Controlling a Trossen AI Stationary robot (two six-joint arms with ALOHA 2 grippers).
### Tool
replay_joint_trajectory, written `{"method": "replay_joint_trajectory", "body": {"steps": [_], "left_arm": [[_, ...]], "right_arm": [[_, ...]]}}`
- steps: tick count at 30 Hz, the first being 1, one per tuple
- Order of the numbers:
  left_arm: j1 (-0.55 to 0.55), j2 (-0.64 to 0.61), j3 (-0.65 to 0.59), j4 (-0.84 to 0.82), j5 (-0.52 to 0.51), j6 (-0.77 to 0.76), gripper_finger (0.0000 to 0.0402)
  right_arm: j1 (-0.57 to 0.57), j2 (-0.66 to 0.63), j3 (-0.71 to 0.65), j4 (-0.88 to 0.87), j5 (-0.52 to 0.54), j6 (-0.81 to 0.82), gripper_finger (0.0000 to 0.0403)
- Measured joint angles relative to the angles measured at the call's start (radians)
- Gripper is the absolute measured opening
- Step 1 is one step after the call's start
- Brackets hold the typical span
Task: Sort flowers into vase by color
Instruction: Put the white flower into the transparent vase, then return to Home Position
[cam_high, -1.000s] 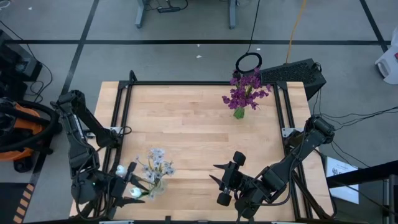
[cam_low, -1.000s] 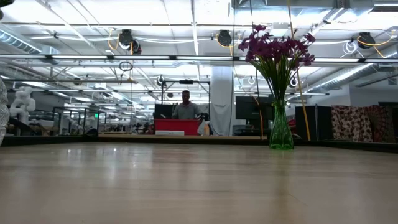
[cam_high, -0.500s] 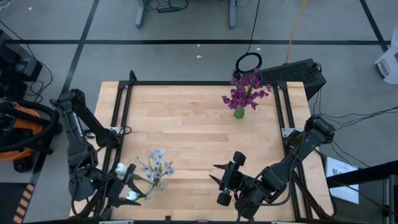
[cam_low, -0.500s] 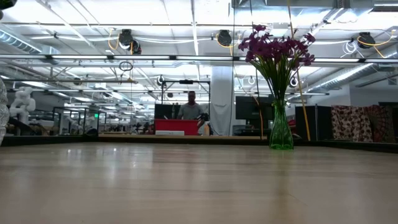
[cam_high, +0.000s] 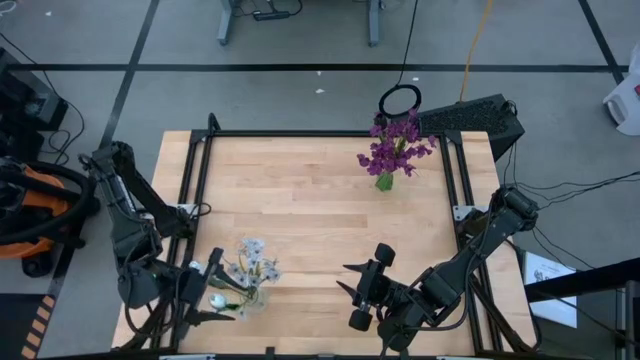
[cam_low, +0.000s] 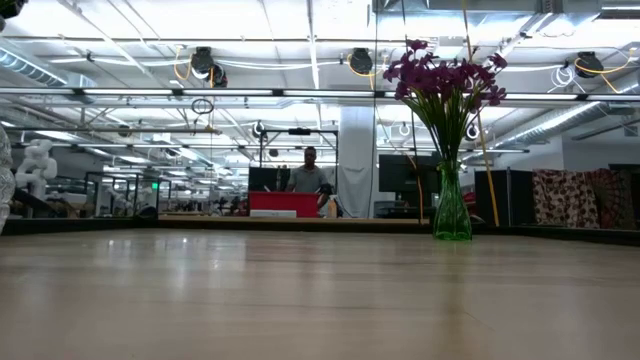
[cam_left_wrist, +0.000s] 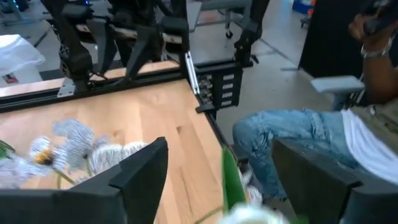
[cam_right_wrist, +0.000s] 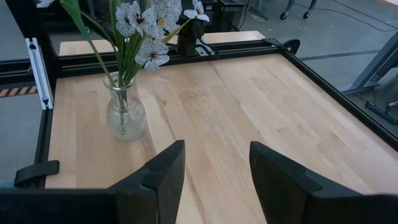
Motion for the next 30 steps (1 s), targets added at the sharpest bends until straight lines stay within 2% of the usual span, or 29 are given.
{"method": "replay_joint_trajectory", "body": {"steps": [10, 16, 20, 23, 28, 30], "left_arm": [[0.004, -0.103, 0.000, 0.029, -0.032, 0.004, 0.0295], [0.003, -0.159, 0.000, 0.036, -0.074, 0.101, 0.0295], [0.004, -0.187, 0.000, 0.035, -0.141, 0.176, 0.0295], [0.004, -0.202, 0.000, 0.039, -0.225, 0.266, 0.0295], [0.004, -0.203, 0.000, 0.075, -0.468, 0.436, 0.0295], [0.004, -0.203, 0.000, 0.081, -0.546, 0.435, 0.0295]], "right_arm": [[0.000, 0.000, 0.000, 0.000, 0.000, 0.000, 0.0171], [0.000, 0.000, 0.000, 0.000, 0.000, 0.000, 0.0171], [0.000, 0.000, 0.000, -0.001, 0.000, -0.004, 0.0171], [0.000, 0.000, 0.000, -0.001, 0.000, -0.010, 0.0171], [0.000, 0.000, 0.000, -0.001, 0.000, -0.018, 0.0171], [0.000, 0.000, 0.000, -0.001, 0.000, -0.019, 0.0171]]}}
